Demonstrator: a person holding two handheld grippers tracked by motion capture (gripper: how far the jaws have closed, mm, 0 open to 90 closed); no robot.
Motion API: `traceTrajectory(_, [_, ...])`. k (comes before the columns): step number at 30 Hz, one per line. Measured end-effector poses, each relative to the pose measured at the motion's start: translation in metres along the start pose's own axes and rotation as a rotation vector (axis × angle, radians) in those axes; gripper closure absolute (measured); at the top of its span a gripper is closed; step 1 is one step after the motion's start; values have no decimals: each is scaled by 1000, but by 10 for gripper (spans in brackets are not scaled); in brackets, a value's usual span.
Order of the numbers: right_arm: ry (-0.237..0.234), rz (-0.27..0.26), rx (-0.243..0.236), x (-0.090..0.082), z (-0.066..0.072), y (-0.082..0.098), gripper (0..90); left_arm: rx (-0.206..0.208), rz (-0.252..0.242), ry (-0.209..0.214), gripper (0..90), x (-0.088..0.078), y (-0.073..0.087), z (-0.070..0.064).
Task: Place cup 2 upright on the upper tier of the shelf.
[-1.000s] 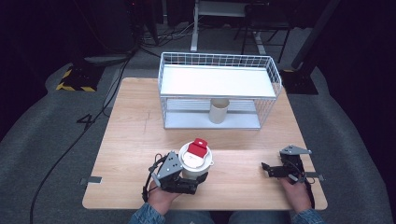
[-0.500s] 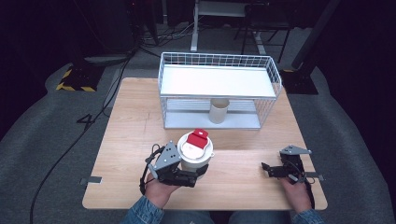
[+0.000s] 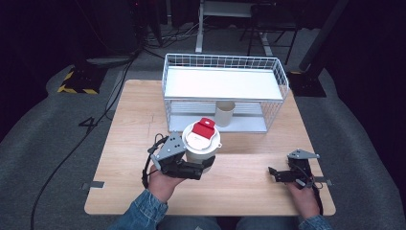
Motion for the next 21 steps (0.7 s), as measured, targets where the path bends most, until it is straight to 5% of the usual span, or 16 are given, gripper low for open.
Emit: traceTrajectory(21, [-6,3,-3,1,0,-1,3,9,-52,-15,113,-1,-51,25])
Point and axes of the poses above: each handheld gripper's, and its own axes: x roughly forward along the jaws, y roughly out of its underside, z roughly to its left, the point moved 2 cm from there along x, roughly forward along the jaws, and after that the axes turned 10 degrees about y, right-handed, at the moved point
